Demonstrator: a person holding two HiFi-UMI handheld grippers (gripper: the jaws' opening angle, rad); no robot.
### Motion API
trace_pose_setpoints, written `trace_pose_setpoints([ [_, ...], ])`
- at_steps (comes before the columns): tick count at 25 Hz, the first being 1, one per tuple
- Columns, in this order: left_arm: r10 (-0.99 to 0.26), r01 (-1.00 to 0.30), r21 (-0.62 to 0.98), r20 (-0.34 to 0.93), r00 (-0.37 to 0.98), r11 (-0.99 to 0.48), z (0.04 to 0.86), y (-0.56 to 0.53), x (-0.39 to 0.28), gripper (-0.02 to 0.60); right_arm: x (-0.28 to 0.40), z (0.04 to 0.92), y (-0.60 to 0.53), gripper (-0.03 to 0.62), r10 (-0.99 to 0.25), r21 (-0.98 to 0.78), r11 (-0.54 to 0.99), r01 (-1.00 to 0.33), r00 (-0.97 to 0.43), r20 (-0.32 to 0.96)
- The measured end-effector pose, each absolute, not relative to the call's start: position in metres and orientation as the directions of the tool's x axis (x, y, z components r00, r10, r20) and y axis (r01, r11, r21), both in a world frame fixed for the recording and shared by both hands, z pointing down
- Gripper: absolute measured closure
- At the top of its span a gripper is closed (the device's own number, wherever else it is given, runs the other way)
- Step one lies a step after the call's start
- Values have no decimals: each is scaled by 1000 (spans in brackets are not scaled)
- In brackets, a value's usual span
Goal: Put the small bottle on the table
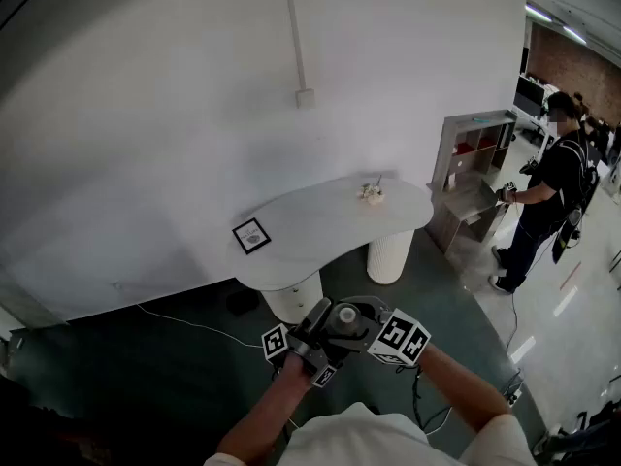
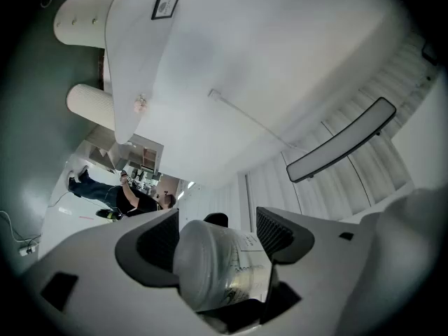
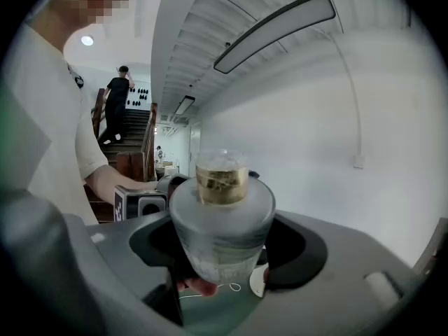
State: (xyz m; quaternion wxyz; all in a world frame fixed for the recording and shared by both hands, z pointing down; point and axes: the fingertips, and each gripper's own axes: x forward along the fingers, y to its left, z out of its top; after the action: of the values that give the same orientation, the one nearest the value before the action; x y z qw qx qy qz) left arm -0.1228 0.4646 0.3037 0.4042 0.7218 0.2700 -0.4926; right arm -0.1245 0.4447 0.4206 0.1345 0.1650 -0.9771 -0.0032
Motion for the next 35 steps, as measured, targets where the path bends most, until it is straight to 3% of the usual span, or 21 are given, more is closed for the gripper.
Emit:
trace_pose_setpoints([
  [21, -18, 795, 338, -924, 382, -504, 319, 445, -76, 244, -78, 434, 427, 249, -347, 34, 936, -351, -900, 262],
  [35, -45, 780, 345, -925, 378, -522, 335, 436, -24, 244, -27, 450, 421, 249, -298, 31, 953, -301, -914, 274],
])
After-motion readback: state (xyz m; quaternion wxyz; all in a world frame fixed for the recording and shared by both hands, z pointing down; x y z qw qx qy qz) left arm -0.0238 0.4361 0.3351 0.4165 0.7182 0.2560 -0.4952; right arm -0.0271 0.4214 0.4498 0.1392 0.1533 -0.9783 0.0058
